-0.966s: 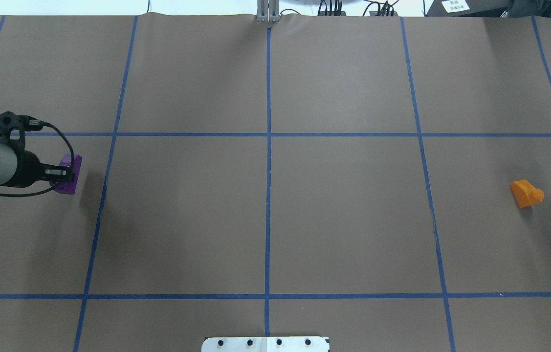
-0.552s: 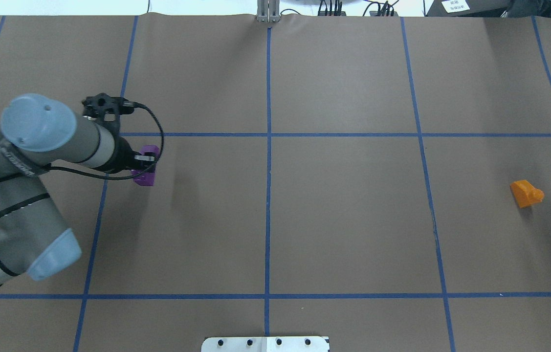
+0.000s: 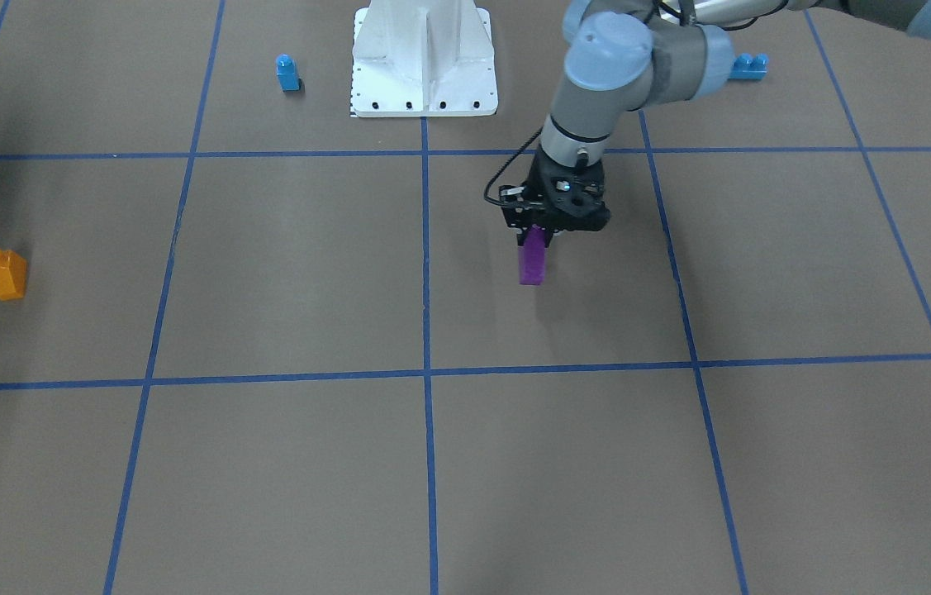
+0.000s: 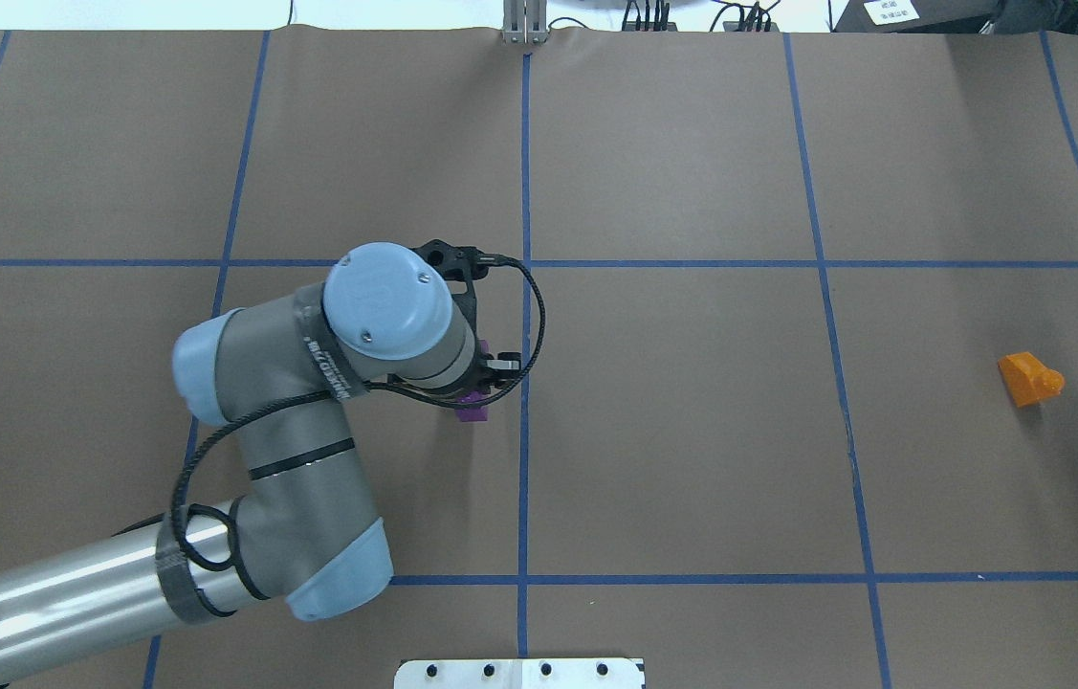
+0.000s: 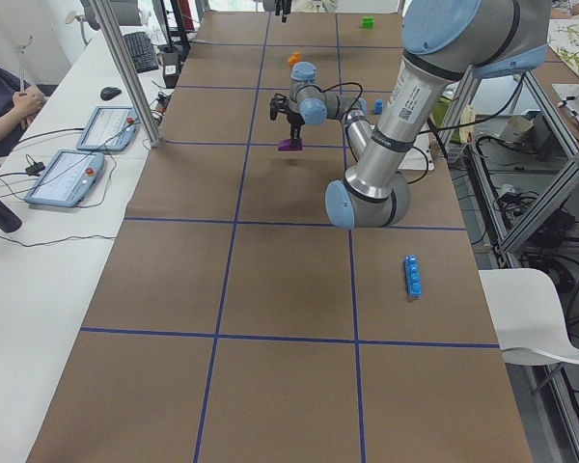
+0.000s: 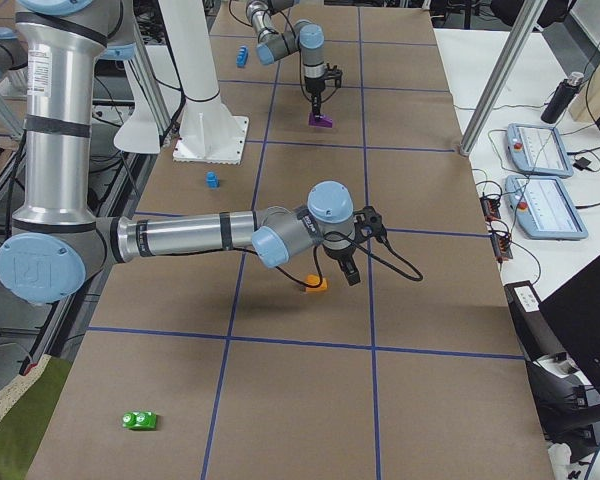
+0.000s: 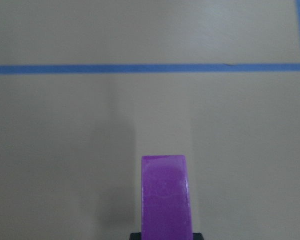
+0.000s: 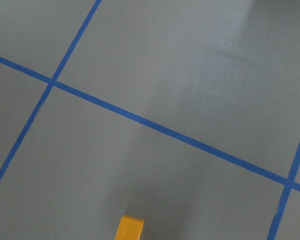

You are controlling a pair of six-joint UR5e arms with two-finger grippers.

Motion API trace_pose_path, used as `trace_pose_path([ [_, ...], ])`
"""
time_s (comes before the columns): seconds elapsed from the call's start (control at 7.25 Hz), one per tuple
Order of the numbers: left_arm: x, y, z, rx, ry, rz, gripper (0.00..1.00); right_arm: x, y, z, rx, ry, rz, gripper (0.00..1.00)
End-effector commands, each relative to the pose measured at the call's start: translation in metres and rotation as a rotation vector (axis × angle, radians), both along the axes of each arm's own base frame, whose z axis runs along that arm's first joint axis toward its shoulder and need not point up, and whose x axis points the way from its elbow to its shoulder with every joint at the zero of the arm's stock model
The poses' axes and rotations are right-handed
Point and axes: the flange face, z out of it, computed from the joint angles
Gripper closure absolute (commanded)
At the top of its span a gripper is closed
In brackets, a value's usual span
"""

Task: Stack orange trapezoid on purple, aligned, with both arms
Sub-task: 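Carry the purple block with the left gripper toward the table center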

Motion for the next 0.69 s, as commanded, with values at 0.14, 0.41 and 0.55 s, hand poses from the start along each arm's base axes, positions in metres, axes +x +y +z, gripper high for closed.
trace_pose_path([
  [0.14,0.044,0.003,-0.019,-0.022,-0.024,-0.006,1.00,0.000,0.000,0.000,0.001,0.000,-0.001,0.00],
  [0.41,0.048,0.002,-0.013,-0.023,-0.037,-0.002,1.00,0.000,0.000,0.000,0.000,0.001,0.001,0.00],
  [0.55,0.052,0.001,-0.007,-0.028,-0.048,-0.001,1.00,0.000,0.000,0.000,0.000,0.001,0.001,0.00],
])
